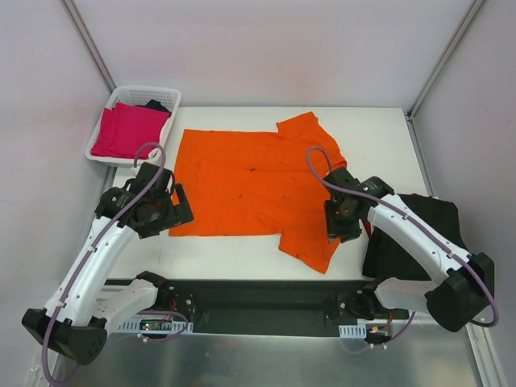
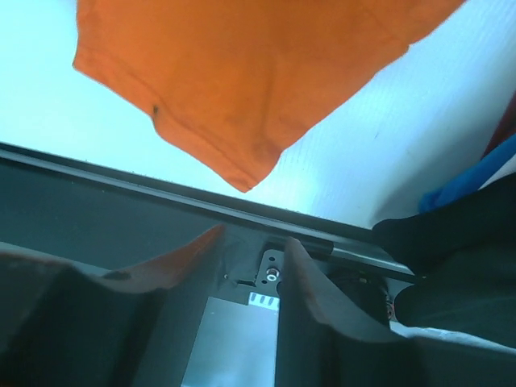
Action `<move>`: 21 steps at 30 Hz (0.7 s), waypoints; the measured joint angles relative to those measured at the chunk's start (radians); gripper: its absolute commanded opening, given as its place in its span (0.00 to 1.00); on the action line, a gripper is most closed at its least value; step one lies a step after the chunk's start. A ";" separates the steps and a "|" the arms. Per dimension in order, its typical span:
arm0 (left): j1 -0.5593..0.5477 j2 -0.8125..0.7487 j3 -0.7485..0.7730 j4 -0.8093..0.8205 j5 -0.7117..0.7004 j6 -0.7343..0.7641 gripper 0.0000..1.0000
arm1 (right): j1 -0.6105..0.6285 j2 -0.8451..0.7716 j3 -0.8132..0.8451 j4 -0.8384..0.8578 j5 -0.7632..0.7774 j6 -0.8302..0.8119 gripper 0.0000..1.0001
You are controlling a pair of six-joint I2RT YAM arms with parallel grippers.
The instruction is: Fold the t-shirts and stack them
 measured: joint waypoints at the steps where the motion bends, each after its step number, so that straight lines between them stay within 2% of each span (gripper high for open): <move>1: 0.000 0.019 0.015 -0.002 0.003 0.009 0.99 | 0.024 -0.005 0.001 0.002 0.009 0.000 0.25; 3: 0.000 0.061 0.050 0.001 0.008 0.028 0.99 | 0.054 -0.013 0.009 -0.002 0.024 -0.001 0.27; 6: 0.000 0.122 0.092 0.018 0.017 0.051 0.99 | 0.061 -0.013 0.016 0.000 0.046 0.004 0.48; 9: 0.000 0.166 0.097 0.054 0.047 0.058 0.99 | 0.073 -0.013 0.000 0.013 0.056 0.006 0.50; 13: 0.000 0.175 -0.024 0.159 0.127 0.058 0.99 | 0.093 -0.058 -0.121 0.066 0.024 0.008 0.58; 17: 0.000 0.123 -0.179 0.204 0.190 0.051 0.99 | 0.094 -0.196 -0.251 0.076 -0.018 0.024 0.59; 21: 0.000 0.090 -0.218 0.230 0.245 0.038 0.99 | 0.094 -0.261 -0.299 0.079 -0.032 0.046 0.58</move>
